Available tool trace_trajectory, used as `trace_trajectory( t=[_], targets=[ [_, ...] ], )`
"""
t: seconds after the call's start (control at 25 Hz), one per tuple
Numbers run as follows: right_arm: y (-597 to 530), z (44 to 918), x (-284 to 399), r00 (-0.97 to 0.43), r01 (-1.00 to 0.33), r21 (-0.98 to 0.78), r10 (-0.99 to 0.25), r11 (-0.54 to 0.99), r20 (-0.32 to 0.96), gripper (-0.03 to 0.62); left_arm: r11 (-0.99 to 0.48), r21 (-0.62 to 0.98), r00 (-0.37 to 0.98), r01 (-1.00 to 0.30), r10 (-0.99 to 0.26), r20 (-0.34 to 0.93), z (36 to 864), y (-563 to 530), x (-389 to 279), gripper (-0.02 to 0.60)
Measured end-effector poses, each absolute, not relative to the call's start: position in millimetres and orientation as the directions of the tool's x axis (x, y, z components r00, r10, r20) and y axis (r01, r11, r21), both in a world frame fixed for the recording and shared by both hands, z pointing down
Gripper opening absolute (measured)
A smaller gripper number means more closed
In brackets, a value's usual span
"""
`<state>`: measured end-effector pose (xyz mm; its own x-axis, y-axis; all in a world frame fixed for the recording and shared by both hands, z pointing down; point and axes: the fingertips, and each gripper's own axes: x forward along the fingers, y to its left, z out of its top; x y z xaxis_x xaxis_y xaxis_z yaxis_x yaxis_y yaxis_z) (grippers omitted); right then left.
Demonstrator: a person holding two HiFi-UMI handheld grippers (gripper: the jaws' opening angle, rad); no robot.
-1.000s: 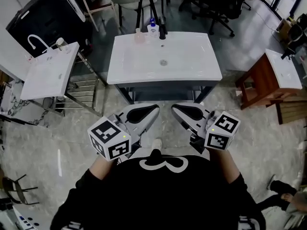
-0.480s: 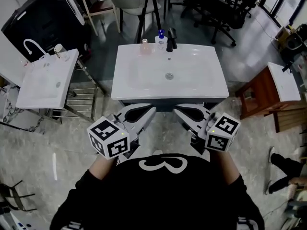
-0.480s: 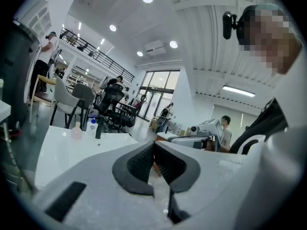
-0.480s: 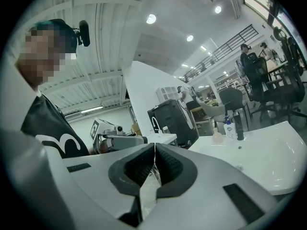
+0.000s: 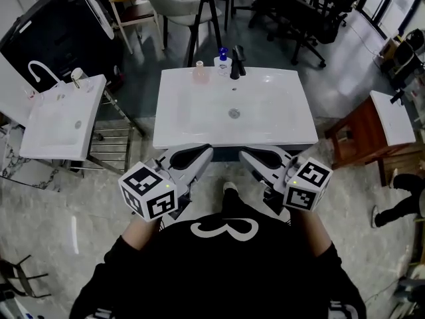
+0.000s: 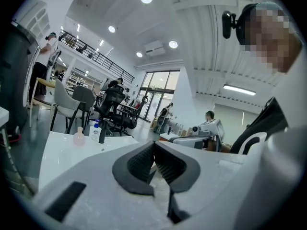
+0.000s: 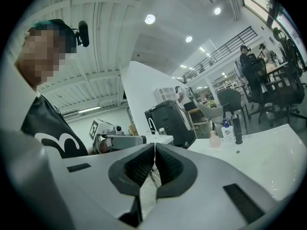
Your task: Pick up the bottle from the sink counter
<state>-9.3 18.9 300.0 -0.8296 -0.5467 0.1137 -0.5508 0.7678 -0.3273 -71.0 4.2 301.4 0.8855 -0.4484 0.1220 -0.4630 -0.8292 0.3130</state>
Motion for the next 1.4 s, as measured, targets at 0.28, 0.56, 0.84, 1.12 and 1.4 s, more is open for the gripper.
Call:
trace_trajectory(
  t=[0.28,0.56,0.84,1.12,1.4],
  targets=[
    [-20,307,-2,-0.839,-0.536,-0.343,-0.531,0.771,0.116,0.014,-0.817,0.321,0.877,-0.478,-0.46,0.137,303,-31,-62,0.015],
    [-75,318,12,-0.853,-0.513,-0.375,-0.507,0.772,0.123,0.014,-0.804,0.306,0.86,-0.509,-0.484,0.158,309,-83,-49,0.015],
    [-135,325,21,-0.865,-0.492,-0.399,-0.487,0.774,0.123,0.014,-0.776,0.304,0.833,-0.553,-0.526,0.174,318,-140,-42,0.015],
    [-185,340,29,-0.872,-0.483,-0.417,-0.466,0.77,0.149,0.014,-0.784,0.302,0.839,-0.543,-0.524,0.149,323,-190,-29,0.017],
    [-225,364,32,-0.874,-0.485,-0.411,-0.444,0.772,0.198,0.014,-0.768,0.307,0.827,-0.562,-0.534,0.176,347,-234,-23,0.017]
  ],
)
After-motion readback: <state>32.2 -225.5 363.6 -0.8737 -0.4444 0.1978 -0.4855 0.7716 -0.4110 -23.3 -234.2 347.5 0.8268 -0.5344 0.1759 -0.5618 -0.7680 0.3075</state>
